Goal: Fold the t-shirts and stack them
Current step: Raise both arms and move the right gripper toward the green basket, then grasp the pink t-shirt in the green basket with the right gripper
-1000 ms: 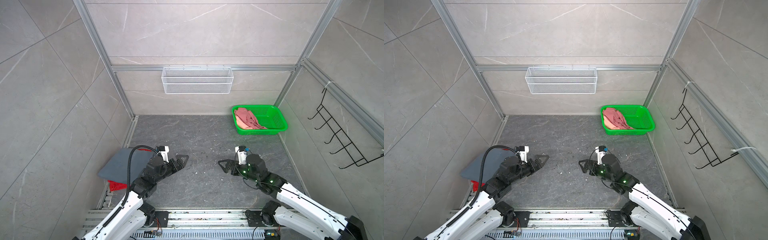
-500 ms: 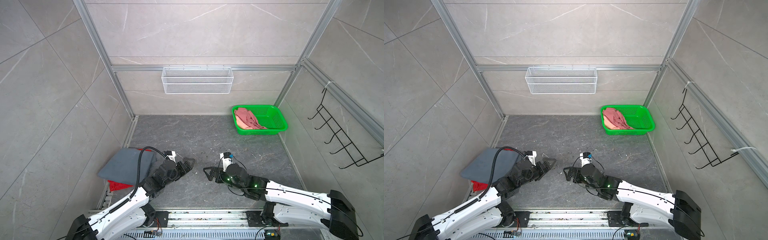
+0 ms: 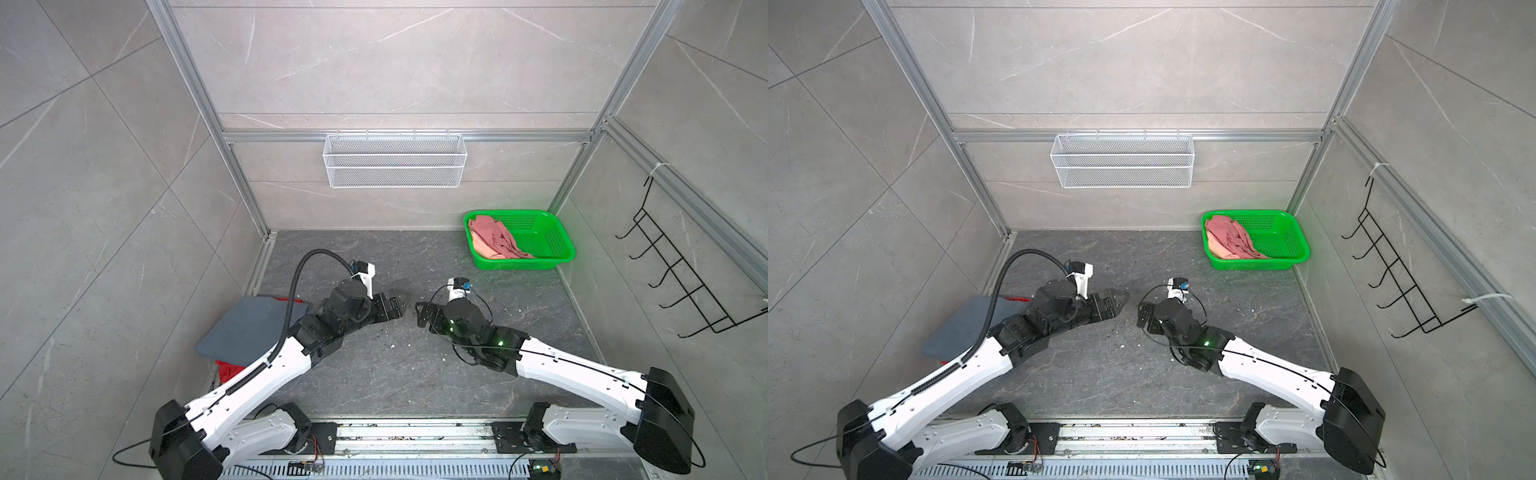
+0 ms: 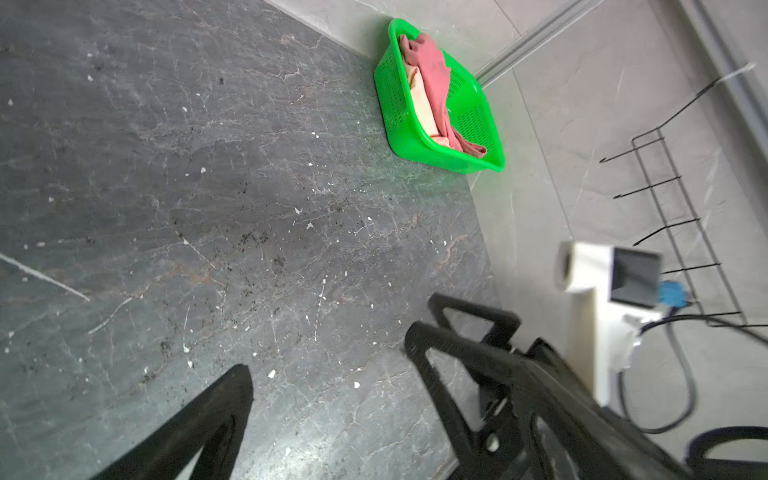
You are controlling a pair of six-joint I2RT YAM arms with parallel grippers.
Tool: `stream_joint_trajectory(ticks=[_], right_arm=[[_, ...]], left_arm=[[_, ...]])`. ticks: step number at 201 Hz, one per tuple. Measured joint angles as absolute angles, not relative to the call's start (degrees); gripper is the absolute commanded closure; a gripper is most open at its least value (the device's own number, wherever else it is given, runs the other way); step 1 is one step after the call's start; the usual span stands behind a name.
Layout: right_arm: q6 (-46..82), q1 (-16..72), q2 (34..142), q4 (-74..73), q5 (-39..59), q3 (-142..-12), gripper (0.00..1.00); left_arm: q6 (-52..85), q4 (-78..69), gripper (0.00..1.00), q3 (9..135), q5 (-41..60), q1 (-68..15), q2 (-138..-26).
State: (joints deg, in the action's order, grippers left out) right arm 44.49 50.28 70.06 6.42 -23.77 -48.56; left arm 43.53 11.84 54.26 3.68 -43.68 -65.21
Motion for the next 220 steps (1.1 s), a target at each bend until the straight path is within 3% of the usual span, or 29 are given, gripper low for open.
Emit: stream_joint_trajectory(ticks=[42, 72, 133, 188, 208, 220], right_arm=[[36.03, 38.54, 71.07, 6.63, -28.21, -54.41, 0.0], [27.64, 27.79, 78.22, 5.67, -28.42, -60.69, 0.01], [21.93, 7.33, 101.25, 0.97, -15.94, -75.26, 0.1], [21.54, 1.48, 117.08, -4.73, -4.99, -87.35, 0.15], [21.41, 0.91, 121.32, -5.23, -2.31, -91.22, 0.22], [21.08, 0.73, 123.66, -5.1, -0.93, -93.91, 0.36]], left_arm=[[34.33, 13.21, 0.0, 63.2, 6.85, -43.68, -78.04], [28.97, 12.78, 0.0, 71.42, 9.87, -43.64, -87.35], [22.96, 10.94, 0.0, 86.87, 17.43, -43.44, -103.77], [20.91, 10.28, 0.0, 94.83, 23.2, -43.35, -113.08], [20.86, 10.26, 0.0, 94.83, 24.21, -43.35, -114.04], [20.91, 10.22, 0.0, 94.83, 24.45, -43.35, -114.48]])
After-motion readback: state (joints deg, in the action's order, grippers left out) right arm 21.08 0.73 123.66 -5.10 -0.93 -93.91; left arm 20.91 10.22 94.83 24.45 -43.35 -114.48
